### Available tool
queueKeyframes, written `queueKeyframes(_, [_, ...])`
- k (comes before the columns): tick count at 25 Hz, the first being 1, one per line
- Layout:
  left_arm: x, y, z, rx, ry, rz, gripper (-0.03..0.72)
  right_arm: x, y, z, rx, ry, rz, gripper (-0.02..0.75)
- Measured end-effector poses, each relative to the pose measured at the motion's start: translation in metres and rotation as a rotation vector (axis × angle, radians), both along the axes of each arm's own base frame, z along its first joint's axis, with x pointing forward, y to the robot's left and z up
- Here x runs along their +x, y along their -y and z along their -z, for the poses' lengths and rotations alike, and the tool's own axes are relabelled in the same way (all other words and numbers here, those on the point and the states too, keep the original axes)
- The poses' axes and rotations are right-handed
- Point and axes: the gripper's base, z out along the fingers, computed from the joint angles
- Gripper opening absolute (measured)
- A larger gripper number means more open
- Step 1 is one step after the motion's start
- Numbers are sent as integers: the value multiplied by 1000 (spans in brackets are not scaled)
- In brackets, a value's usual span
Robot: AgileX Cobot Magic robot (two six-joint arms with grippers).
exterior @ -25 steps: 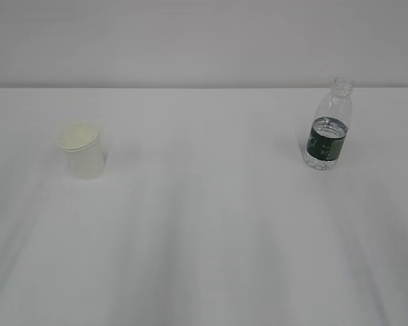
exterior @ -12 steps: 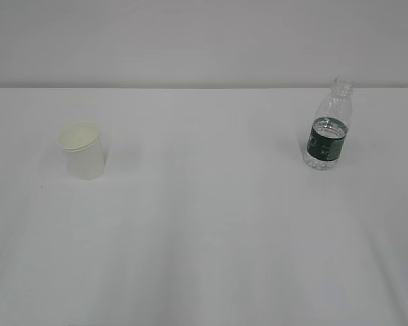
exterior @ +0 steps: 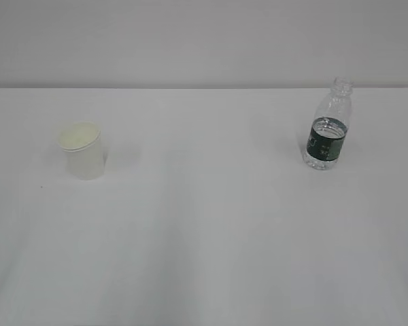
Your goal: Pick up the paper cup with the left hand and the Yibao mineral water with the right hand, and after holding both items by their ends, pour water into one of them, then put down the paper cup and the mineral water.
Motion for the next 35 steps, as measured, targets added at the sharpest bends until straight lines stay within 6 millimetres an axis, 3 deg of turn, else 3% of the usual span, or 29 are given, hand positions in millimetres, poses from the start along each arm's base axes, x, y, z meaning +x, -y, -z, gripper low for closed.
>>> queueKeyframes(12, [-37, -4, 12, 23, -33, 33, 510, -10, -4, 18, 14, -198, -51, 592])
queueKeyframes(35, [-39, -5, 24, 52, -116, 38, 447, -4, -6, 31, 0, -246, -69, 591])
